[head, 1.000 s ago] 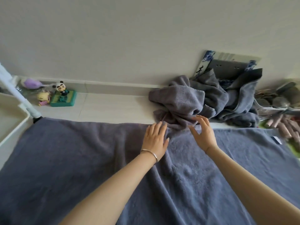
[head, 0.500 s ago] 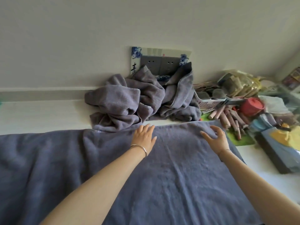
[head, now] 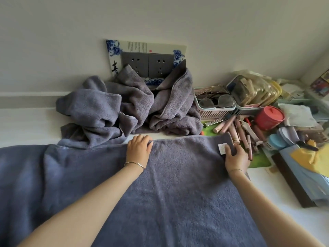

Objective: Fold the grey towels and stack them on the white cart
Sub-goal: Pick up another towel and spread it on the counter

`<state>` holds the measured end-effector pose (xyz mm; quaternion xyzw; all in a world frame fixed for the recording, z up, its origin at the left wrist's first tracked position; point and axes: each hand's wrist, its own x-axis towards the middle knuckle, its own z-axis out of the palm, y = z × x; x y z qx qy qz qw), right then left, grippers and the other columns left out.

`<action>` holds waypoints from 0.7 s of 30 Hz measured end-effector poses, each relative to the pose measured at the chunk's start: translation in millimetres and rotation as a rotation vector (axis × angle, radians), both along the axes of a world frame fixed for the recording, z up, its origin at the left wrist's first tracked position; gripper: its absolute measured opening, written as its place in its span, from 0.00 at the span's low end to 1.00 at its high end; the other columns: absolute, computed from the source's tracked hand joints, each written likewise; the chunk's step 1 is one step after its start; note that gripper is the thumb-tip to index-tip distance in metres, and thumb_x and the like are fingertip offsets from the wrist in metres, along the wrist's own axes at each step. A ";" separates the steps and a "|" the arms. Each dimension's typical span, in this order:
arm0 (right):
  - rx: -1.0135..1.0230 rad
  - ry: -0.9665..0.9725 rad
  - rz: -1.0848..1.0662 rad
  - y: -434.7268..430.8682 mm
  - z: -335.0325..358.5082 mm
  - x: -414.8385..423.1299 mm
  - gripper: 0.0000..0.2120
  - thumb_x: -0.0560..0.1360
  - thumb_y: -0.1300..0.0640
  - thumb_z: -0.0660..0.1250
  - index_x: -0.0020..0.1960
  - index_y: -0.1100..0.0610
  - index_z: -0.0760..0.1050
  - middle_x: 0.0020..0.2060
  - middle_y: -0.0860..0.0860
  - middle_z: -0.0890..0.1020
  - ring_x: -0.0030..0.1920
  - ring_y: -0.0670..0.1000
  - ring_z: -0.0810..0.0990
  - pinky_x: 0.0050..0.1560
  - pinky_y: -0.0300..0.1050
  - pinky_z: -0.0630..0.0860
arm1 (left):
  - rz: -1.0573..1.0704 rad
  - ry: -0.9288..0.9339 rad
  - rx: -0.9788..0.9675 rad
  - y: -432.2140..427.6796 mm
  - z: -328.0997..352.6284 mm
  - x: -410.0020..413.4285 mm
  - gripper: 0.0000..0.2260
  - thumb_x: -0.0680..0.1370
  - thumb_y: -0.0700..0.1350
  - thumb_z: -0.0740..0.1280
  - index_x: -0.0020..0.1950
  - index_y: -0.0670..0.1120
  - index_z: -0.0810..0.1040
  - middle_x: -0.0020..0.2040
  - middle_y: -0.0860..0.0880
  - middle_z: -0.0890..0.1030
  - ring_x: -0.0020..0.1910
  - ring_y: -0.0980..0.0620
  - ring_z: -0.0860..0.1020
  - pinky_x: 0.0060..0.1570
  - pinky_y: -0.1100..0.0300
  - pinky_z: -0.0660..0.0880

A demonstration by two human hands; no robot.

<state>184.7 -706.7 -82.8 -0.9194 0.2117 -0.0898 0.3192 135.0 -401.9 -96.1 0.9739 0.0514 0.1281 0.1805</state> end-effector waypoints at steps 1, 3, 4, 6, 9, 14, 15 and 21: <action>0.031 -0.069 -0.015 -0.9 3.1 -3.0 0.14 0.79 0.52 0.62 0.53 0.63 0.74 0.51 0.63 0.80 0.53 0.64 0.75 0.50 0.52 0.68 | 0.010 -0.058 -0.019 -2.6 0.1 -0.1 0.15 0.75 0.51 0.55 0.42 0.45 0.78 0.39 0.45 0.78 0.38 0.42 0.77 0.38 0.51 0.73; 0.048 -0.160 -0.051 -8.9 14.1 -4.5 0.12 0.79 0.52 0.61 0.55 0.61 0.73 0.52 0.63 0.80 0.51 0.64 0.77 0.46 0.51 0.70 | 0.026 -0.162 -0.067 -9.8 7.8 3.0 0.14 0.76 0.51 0.56 0.44 0.46 0.78 0.39 0.46 0.77 0.38 0.43 0.76 0.41 0.52 0.69; 0.019 -0.171 -0.054 -14.4 19.1 -3.1 0.13 0.79 0.52 0.61 0.55 0.60 0.74 0.52 0.63 0.80 0.51 0.64 0.77 0.45 0.51 0.70 | 0.032 -0.192 -0.106 -13.9 13.1 6.1 0.14 0.76 0.51 0.56 0.44 0.47 0.78 0.39 0.46 0.77 0.39 0.43 0.75 0.42 0.52 0.67; -0.034 -0.155 -0.073 -32.2 27.1 4.8 0.12 0.79 0.51 0.61 0.55 0.59 0.74 0.49 0.63 0.80 0.50 0.65 0.77 0.45 0.51 0.70 | 0.031 -0.196 -0.163 -26.7 21.7 18.5 0.14 0.76 0.52 0.57 0.44 0.47 0.79 0.40 0.46 0.77 0.40 0.43 0.76 0.42 0.53 0.68; -0.086 -0.111 -0.084 -53.5 31.3 16.6 0.12 0.78 0.51 0.62 0.55 0.58 0.74 0.48 0.62 0.80 0.51 0.64 0.77 0.46 0.52 0.71 | 0.034 -0.119 -0.121 -45.2 19.4 34.0 0.08 0.74 0.50 0.63 0.43 0.48 0.80 0.41 0.46 0.77 0.41 0.42 0.76 0.41 0.51 0.70; -0.081 -0.113 -0.034 -58.2 19.6 25.8 0.12 0.76 0.54 0.64 0.57 0.60 0.74 0.54 0.61 0.77 0.55 0.64 0.74 0.52 0.53 0.70 | 0.013 -0.001 -0.015 -54.9 3.9 34.2 0.08 0.71 0.47 0.66 0.47 0.49 0.82 0.46 0.45 0.80 0.44 0.40 0.79 0.43 0.49 0.75; -0.114 -0.137 -0.026 -55.9 15.6 23.1 0.14 0.76 0.55 0.65 0.58 0.61 0.74 0.56 0.62 0.75 0.57 0.64 0.73 0.55 0.54 0.68 | 0.000 0.019 0.023 -56.9 2.3 28.9 0.14 0.72 0.50 0.62 0.52 0.48 0.81 0.50 0.44 0.80 0.47 0.40 0.79 0.46 0.48 0.76; -0.138 -0.246 0.257 10.7 -3.0 -52.1 0.18 0.78 0.53 0.62 0.67 0.54 0.71 0.69 0.53 0.69 0.69 0.57 0.66 0.69 0.53 0.60 | -0.174 0.055 0.179 -65.7 -8.9 -42.8 0.25 0.80 0.60 0.46 0.72 0.50 0.64 0.71 0.42 0.68 0.70 0.42 0.64 0.68 0.43 0.56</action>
